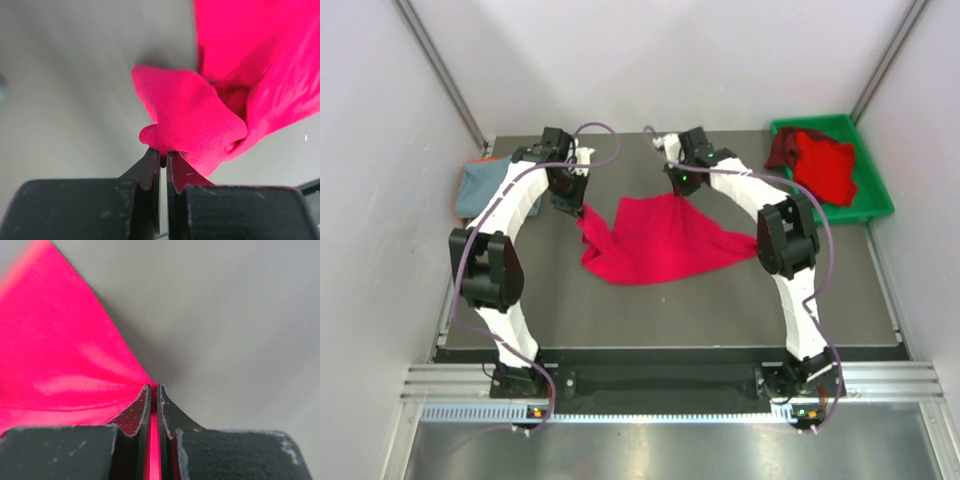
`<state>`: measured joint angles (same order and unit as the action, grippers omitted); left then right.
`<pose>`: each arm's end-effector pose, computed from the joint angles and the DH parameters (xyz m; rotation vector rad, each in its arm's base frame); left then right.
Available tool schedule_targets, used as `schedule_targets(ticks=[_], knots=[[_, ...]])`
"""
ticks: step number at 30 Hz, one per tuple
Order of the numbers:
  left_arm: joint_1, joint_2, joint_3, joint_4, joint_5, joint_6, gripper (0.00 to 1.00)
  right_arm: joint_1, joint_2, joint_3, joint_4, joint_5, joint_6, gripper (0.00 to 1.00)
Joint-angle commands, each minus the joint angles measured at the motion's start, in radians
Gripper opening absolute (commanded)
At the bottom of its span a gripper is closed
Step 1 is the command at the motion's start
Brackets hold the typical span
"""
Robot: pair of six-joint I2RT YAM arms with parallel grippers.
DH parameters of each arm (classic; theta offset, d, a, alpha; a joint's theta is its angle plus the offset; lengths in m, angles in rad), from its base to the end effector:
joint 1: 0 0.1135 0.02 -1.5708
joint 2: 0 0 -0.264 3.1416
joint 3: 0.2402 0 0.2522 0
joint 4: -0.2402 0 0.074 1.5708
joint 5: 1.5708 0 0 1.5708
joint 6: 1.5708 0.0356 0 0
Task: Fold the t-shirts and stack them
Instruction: Flatten the tshirt out
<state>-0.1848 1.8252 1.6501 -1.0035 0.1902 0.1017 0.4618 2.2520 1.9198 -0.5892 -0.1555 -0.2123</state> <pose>0.3720 -0.0764 0.2847 0.4433 2.7087 -0.2842 0.4482 0.2292 0.2085 -0.8887 2.3378 0.2980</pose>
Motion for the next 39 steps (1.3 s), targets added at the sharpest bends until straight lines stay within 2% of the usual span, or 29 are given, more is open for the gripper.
schedule_targets(ticks=[1,5,9,12,17,18,20,21,24,26,27,29,30,32,37,39], knots=[[0.008,0.054,0.115,0.031,-0.008,-0.008,0.0,-0.086,-0.124,0.201,0.071,0.05,0.028,0.0],[0.019,0.173,0.275,0.026,-0.021,-0.017,0.0,-0.14,-0.163,0.343,0.074,0.053,0.019,0.0],[0.042,0.223,0.431,0.025,-0.044,-0.034,0.0,-0.167,-0.303,0.329,0.078,0.044,0.013,0.0],[0.062,0.186,0.432,0.052,-0.072,-0.039,0.0,-0.176,-0.447,0.224,0.059,-0.021,0.018,0.0],[0.073,0.147,0.387,0.065,-0.087,-0.013,0.0,-0.147,-0.643,0.021,-0.115,-0.171,0.089,0.0],[0.073,0.154,0.389,0.059,-0.086,-0.011,0.0,-0.135,-0.72,-0.114,-0.119,-0.194,0.094,0.0],[0.073,0.17,0.393,0.049,-0.072,-0.017,0.0,-0.08,-0.785,-0.25,-0.132,-0.252,0.08,0.0],[0.073,0.175,0.396,0.046,-0.064,-0.025,0.0,-0.059,-0.822,-0.363,-0.136,-0.263,0.071,0.05],[0.073,0.198,0.413,0.029,-0.041,-0.036,0.0,-0.005,-0.841,-0.514,-0.149,-0.297,0.085,0.06],[0.073,0.2,0.415,0.028,-0.04,-0.034,0.0,0.003,-0.829,-0.55,-0.162,-0.317,0.103,0.08],[0.073,0.2,0.416,0.026,-0.038,-0.031,0.0,0.003,-0.806,-0.554,-0.172,-0.322,0.096,0.18],[0.073,0.198,0.416,0.02,-0.038,-0.03,0.0,-0.006,-0.784,-0.542,-0.161,-0.29,0.077,0.29],[0.073,0.198,0.415,0.019,-0.037,-0.027,0.0,-0.011,-0.77,-0.512,-0.149,-0.271,0.077,0.39],[0.071,0.191,0.404,0.02,-0.034,-0.03,0.0,-0.047,-0.718,-0.464,-0.127,-0.246,0.094,0.48],[0.071,0.184,0.379,0.022,-0.029,-0.031,0.0,-0.117,-0.577,-0.306,-0.055,-0.169,0.087,0.53],[0.07,0.184,0.373,0.023,-0.028,-0.031,0.0,-0.129,-0.471,-0.214,-0.038,-0.148,0.082,0.55]])
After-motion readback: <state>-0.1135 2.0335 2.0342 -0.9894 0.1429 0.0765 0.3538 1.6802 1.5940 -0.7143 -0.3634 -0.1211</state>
